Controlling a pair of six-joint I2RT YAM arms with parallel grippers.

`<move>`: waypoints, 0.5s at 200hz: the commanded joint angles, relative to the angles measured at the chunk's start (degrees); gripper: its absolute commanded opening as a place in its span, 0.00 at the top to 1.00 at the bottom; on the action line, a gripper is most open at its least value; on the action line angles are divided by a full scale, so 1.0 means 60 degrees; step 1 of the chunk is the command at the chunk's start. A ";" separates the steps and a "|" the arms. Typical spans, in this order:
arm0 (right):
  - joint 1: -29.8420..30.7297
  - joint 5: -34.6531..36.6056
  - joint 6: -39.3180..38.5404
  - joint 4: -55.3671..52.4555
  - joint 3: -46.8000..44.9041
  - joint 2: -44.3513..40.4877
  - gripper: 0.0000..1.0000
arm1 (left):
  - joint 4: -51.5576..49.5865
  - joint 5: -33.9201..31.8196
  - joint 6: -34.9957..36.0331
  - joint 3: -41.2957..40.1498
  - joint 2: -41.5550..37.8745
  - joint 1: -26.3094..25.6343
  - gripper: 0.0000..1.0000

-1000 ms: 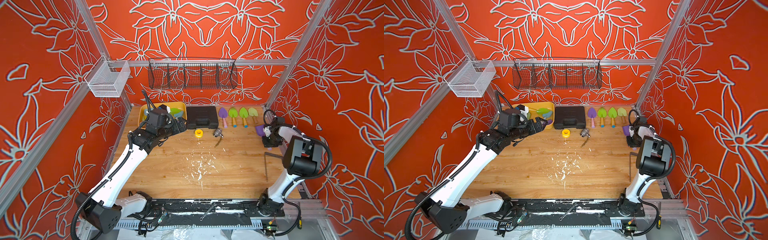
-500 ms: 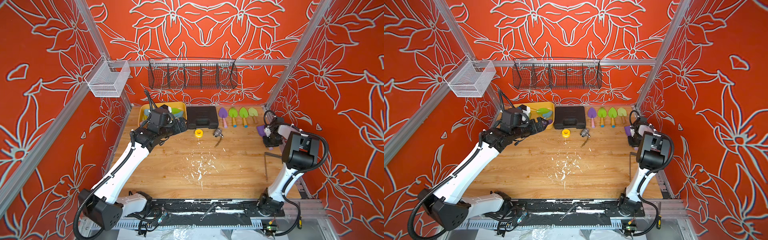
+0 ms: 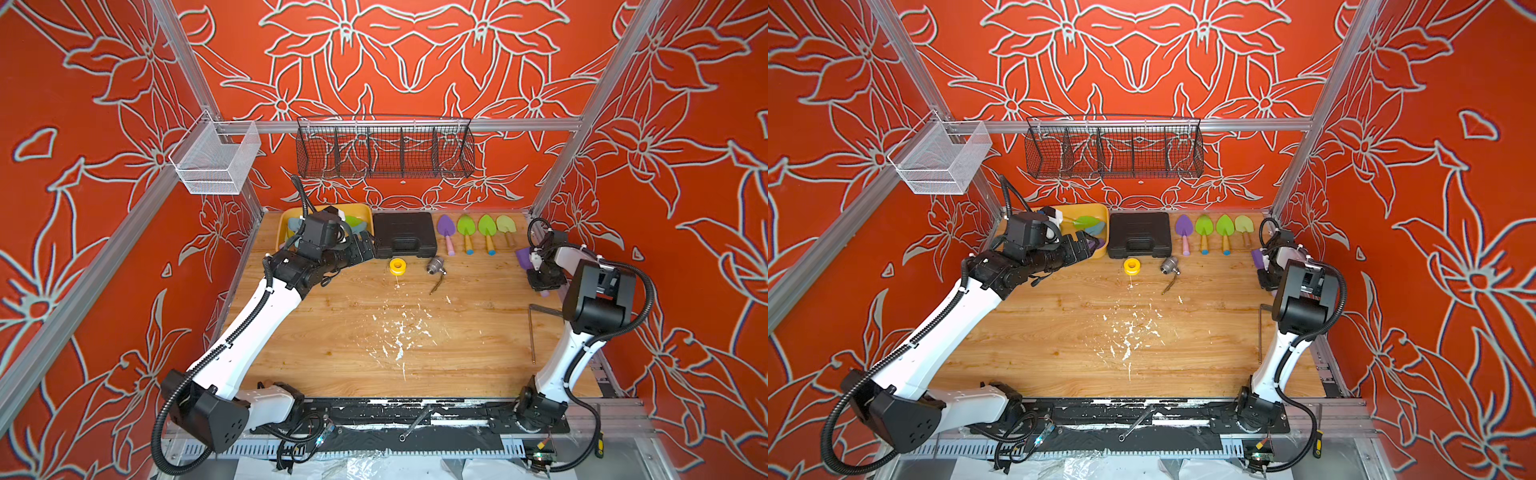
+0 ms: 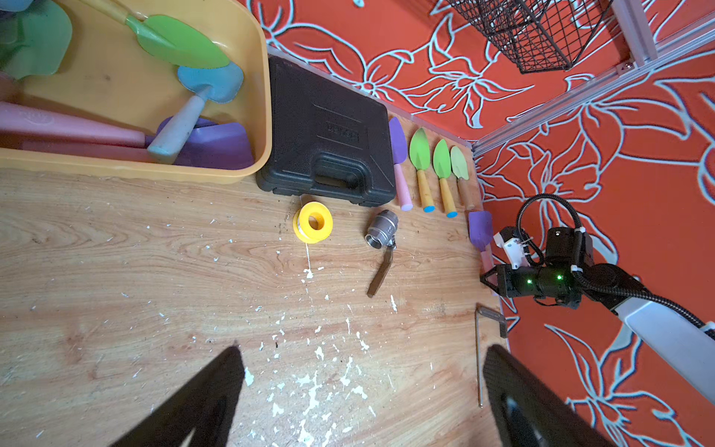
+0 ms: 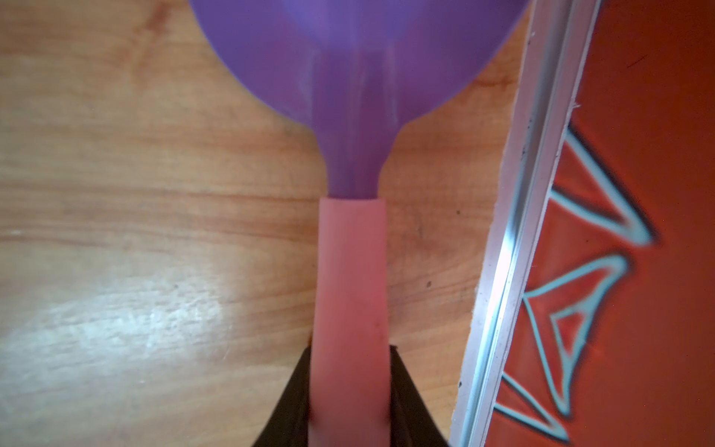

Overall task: Take the shovel out of the storage box
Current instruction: Place the shovel at the center of the board.

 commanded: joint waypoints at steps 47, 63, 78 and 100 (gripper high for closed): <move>-0.0084 0.0326 -0.0107 -0.0002 -0.0353 0.0520 0.69 | -0.0182 -0.0009 -0.0134 0.0049 0.0049 0.0060 0.03; -0.0088 0.0366 -0.0100 -0.0108 -0.0300 0.0549 0.65 | -0.0156 -0.0012 -0.0169 -0.0096 -0.0033 0.0060 0.03; -0.0072 0.0429 -0.0020 -0.0097 -0.0279 0.0521 0.62 | -0.0145 -0.0023 -0.0206 -0.0202 -0.0104 0.0067 0.03; -0.0084 0.0467 0.0041 -0.0094 -0.0273 0.0451 0.59 | -0.0181 -0.0075 -0.0195 -0.0278 -0.0178 0.0061 0.03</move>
